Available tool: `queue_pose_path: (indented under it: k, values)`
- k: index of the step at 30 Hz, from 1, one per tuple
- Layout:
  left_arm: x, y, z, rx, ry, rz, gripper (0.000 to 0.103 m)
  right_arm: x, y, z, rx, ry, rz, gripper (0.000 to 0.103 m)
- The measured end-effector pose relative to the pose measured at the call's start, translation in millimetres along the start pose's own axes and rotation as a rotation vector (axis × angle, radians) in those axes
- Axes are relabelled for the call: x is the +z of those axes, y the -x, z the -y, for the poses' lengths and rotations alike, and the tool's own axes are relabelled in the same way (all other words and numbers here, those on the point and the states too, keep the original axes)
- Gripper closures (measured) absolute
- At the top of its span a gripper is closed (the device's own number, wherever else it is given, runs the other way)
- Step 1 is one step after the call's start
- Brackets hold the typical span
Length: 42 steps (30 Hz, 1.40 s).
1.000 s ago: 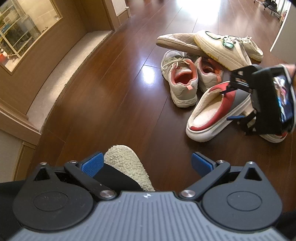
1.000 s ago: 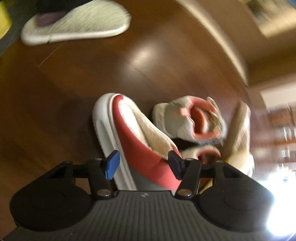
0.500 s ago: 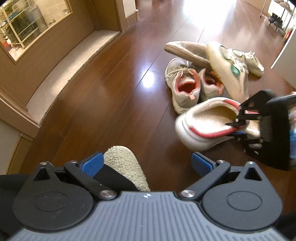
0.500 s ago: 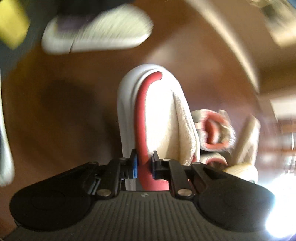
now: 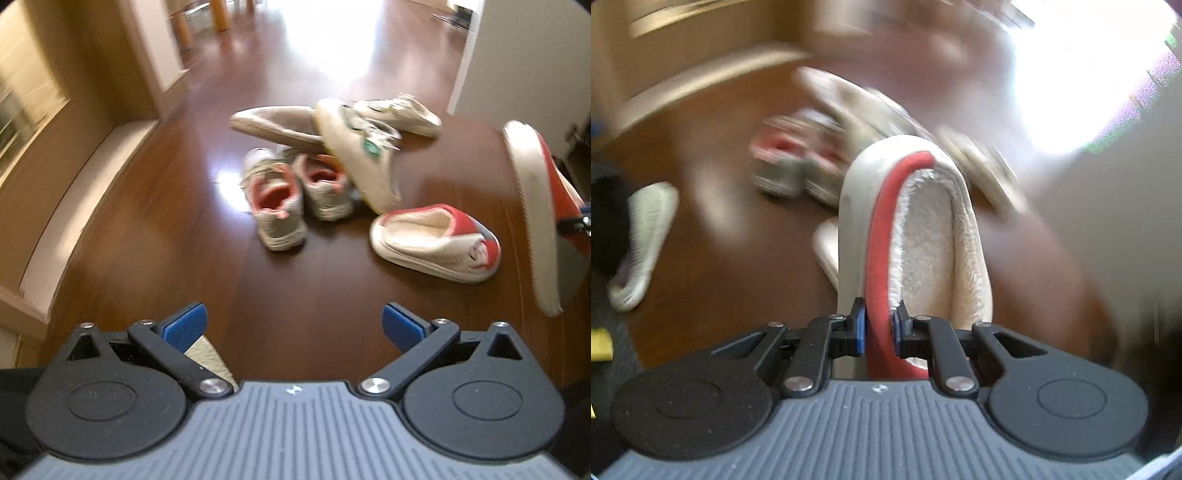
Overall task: Organize scattered shoes
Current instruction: 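Carry the red-grey slipper to the cabinet and set it down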
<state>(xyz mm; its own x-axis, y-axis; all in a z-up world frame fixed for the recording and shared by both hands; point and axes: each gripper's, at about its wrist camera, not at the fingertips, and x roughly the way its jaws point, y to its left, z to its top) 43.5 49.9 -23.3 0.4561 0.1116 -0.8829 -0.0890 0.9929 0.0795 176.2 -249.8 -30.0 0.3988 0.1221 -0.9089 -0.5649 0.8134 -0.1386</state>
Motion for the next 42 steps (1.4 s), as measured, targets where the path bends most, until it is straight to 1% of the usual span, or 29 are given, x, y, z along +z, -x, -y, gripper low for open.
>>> queue_pose_path:
  k: [2, 3, 5, 6, 7, 8, 9, 10, 11, 12, 13, 14, 15, 17, 19, 20, 21, 23, 25, 26, 27, 28, 30, 33, 35, 38, 40, 42]
  values:
    - [-1, -4, 9, 0.006, -0.028, -0.005, 0.001, -38, -22, 24, -0.057, -0.127, -0.069, 0.091]
    - [-1, -8, 15, 0.015, -0.047, -0.01, 0.001, -60, -44, 36, -0.089, -0.184, -0.123, 0.091]
    - [-1, -14, 23, 0.029, -0.061, -0.019, 0.001, -90, -80, 45, -0.118, -0.216, -0.206, 0.09]
    - [1, -17, 27, 0.034, -0.065, -0.026, 0.001, -108, -106, 50, -0.135, -0.215, -0.255, 0.087]
    - [0, -18, 30, 0.035, -0.067, -0.029, 0.001, -117, -121, 54, -0.15, -0.22, -0.277, 0.083]
    - [-1, -19, 33, 0.033, -0.069, -0.031, 0.001, -124, -128, 56, -0.162, -0.245, -0.258, 0.063]
    - [0, -21, 36, 0.032, -0.075, -0.032, 0.001, -132, -129, 57, -0.19, -0.304, -0.207, 0.039]
    - [1, -22, 38, 0.029, -0.078, -0.027, 0.001, -138, -124, 58, -0.214, -0.349, -0.168, 0.028]
    - [2, -24, 42, 0.024, -0.086, -0.021, 0.001, -145, -115, 59, -0.231, -0.403, -0.118, 0.014]
    - [3, -27, 48, 0.013, -0.099, -0.01, 0.001, -158, -102, 58, -0.252, -0.49, -0.046, 0.013]
    - [4, -29, 52, 0.006, -0.109, -0.003, 0.001, -172, -94, 56, -0.258, -0.557, -0.008, 0.012]
    - [5, -31, 57, -0.006, -0.126, 0.006, 0.001, -188, -89, 53, -0.254, -0.606, 0.006, 0.008]
    - [7, -34, 68, -0.026, -0.16, 0.023, 0.001, -203, -84, 49, -0.25, -0.655, 0.019, 0.006]
    - [6, -38, 82, -0.052, -0.213, 0.04, 0.001, -228, -84, 40, -0.237, -0.706, 0.026, 0.005]
    - [3, -45, 103, -0.088, -0.285, 0.049, 0.001, -243, -97, 22, -0.223, -0.709, 0.013, 0.005]
    - [1, -48, 110, -0.101, -0.301, 0.04, 0.001, -245, -108, 14, -0.233, -0.684, 0.002, 0.005]
    - [0, -52, 116, -0.117, -0.315, 0.024, 0.001, -243, -122, 7, -0.257, -0.64, -0.012, 0.005]
    - [-2, -58, 126, -0.14, -0.332, -0.004, 0.001, -240, -136, 4, -0.293, -0.585, -0.025, 0.003]
    - [-3, -62, 132, -0.131, -0.349, -0.017, 0.001, -243, -145, 11, -0.35, -0.54, -0.062, 0.009]
    - [-4, -62, 133, -0.118, -0.358, -0.008, 0.001, -245, -149, 16, -0.372, -0.543, -0.073, 0.008]
    - [-5, -62, 134, -0.095, -0.372, 0.009, 0.001, -246, -152, 21, -0.388, -0.564, -0.074, 0.01]
    - [-6, -62, 135, -0.08, -0.381, 0.019, 0.001, -246, -154, 27, -0.404, -0.583, -0.071, 0.014]
    - [-6, -64, 135, -0.071, -0.387, 0.03, 0.001, -242, -158, 41, -0.434, -0.624, -0.06, 0.015]
    - [-5, -71, 141, -0.092, -0.402, 0.025, 0.001, -241, -162, 61, -0.486, -0.702, -0.073, 0.015]
    - [-6, -76, 149, -0.113, -0.426, 0.033, 0.001, -240, -163, 72, -0.503, -0.748, -0.088, 0.015]
    - [-7, -84, 160, -0.14, -0.464, 0.057, 0.001, -239, -164, 73, -0.515, -0.775, -0.107, 0.015]
    - [-9, -92, 168, -0.148, -0.485, 0.075, 0.001, -236, -166, 71, -0.531, -0.816, -0.122, 0.015]
    - [-11, -105, 178, -0.146, -0.521, 0.097, 0.001, -230, -170, 72, -0.546, -0.845, -0.129, 0.012]
